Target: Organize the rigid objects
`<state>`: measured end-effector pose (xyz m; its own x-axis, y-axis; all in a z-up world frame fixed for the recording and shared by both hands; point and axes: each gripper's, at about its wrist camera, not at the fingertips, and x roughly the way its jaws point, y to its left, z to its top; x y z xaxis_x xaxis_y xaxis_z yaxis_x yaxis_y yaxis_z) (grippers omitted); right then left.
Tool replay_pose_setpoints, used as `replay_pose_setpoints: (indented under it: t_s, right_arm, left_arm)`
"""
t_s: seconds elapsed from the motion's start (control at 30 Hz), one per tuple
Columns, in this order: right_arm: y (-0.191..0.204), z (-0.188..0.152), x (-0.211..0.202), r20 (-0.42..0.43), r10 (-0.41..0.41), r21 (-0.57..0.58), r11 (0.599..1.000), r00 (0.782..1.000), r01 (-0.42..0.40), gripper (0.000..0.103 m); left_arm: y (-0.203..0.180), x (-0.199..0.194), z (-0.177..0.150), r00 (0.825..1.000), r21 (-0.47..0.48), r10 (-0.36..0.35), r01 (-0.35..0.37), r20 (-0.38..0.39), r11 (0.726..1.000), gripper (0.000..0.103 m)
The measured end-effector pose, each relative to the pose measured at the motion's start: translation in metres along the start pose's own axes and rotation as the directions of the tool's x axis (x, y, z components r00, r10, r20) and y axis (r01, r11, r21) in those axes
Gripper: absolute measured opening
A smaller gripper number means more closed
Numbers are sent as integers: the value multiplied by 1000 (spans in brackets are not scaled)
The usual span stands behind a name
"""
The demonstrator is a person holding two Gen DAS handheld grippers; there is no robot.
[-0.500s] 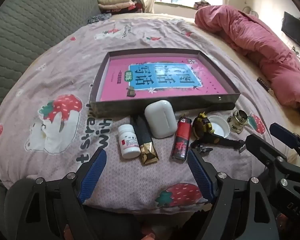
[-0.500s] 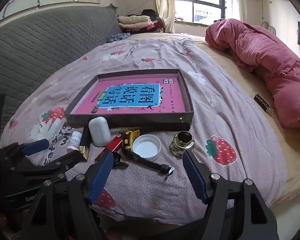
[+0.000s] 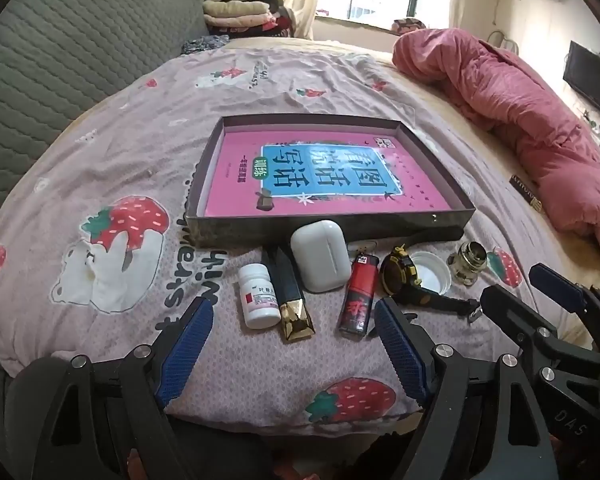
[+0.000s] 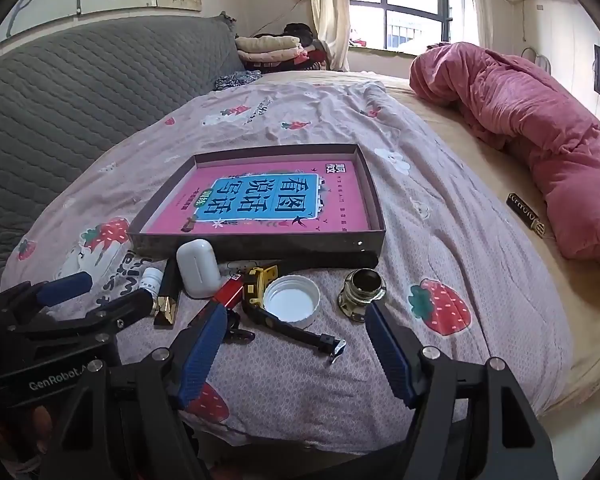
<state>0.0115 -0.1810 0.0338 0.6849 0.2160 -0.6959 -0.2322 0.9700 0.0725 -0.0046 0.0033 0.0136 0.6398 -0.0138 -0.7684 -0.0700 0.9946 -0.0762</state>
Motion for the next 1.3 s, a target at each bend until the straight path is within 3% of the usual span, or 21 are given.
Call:
replay_pose_setpoints:
  t_s: [1.3]
  right_arm:
    - [-1, 3, -3, 22, -18, 1, 1000, 1000, 18, 71]
  left_arm:
    - [-1, 3, 0, 1000, 6, -9, 9, -10, 1000, 84]
